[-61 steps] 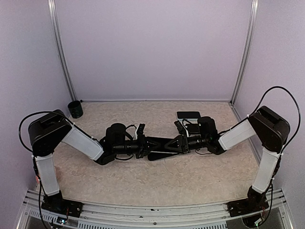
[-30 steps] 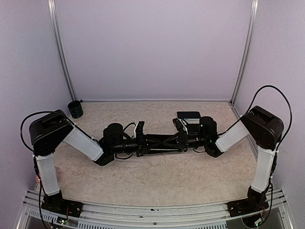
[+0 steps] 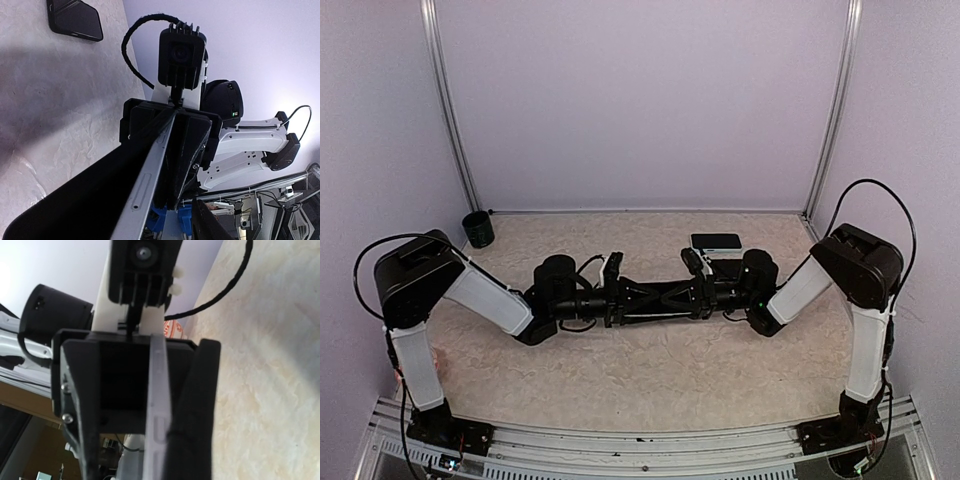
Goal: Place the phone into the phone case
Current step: Install the phone into the phone case, then pass from the left arm to the right
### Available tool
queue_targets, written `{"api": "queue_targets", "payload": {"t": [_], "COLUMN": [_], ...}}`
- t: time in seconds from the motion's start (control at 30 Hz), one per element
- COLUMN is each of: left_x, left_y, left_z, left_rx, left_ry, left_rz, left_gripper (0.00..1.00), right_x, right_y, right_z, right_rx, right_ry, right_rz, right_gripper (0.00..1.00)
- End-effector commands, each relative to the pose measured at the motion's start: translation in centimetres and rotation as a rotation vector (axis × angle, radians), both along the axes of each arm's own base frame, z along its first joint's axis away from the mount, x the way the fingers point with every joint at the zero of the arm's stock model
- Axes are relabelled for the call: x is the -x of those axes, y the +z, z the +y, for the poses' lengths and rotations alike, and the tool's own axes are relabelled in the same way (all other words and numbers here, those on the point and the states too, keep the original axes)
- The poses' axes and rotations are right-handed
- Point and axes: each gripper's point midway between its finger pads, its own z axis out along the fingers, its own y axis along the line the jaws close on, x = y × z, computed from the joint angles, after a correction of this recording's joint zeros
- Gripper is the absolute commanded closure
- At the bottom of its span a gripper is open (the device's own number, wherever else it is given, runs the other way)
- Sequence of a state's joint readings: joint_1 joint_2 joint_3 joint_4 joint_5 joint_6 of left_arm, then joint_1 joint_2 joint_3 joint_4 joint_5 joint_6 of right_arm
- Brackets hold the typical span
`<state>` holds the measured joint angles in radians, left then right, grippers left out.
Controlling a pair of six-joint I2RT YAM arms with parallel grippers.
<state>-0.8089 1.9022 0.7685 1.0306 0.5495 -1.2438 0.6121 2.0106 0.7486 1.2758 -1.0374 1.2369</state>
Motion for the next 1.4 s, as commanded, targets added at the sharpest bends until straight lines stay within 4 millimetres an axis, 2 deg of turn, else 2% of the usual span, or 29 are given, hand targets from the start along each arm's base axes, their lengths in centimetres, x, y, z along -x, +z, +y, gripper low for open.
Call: {"api": "queue_targets", "payload": {"t": [0.0, 0.2, 0.33, 0.5, 1.07, 1.37], "left_x": [-0.8, -1.1, -1.2, -1.3, -2.9, -3.1], "left_y": [-0.3, -0.8, -0.6, -0.3, 0.7, 1.0], "left_z": [1.0, 1.6, 1.8, 2.0, 5.3, 6.9], "left_rx": [-0.057, -0.132, -0.150, -0.166, -0.290, -0.311], "left_ry": [0.041, 0.064, 0.072, 0.076, 0.172, 0.199], "left_rz": [-0.009, -0.016, -0.027, -0.041, -0.064, -0.080], "left_gripper": [0.62, 0.58, 0.53, 0.52, 0.47, 0.46], "right_x": [1.5, 1.4, 1.3, 1.3, 0.8, 0.7], "right_y": [2.2, 2.3, 2.5, 2.7, 2.7, 3.1], "right_z": [0.1, -0.3, -0.4, -0.5, -1.4, -1.6], "right_rx": [-0.080, -0.086, -0.093, -0.106, -0.141, -0.144], "right_ry": [0.071, 0.060, 0.057, 0.056, 0.035, 0.040], "right_rz": [-0.108, -0.103, -0.100, -0.094, -0.064, -0.075], "right_gripper": [0.74, 0.76, 0.80, 0.81, 0.82, 0.82]}}
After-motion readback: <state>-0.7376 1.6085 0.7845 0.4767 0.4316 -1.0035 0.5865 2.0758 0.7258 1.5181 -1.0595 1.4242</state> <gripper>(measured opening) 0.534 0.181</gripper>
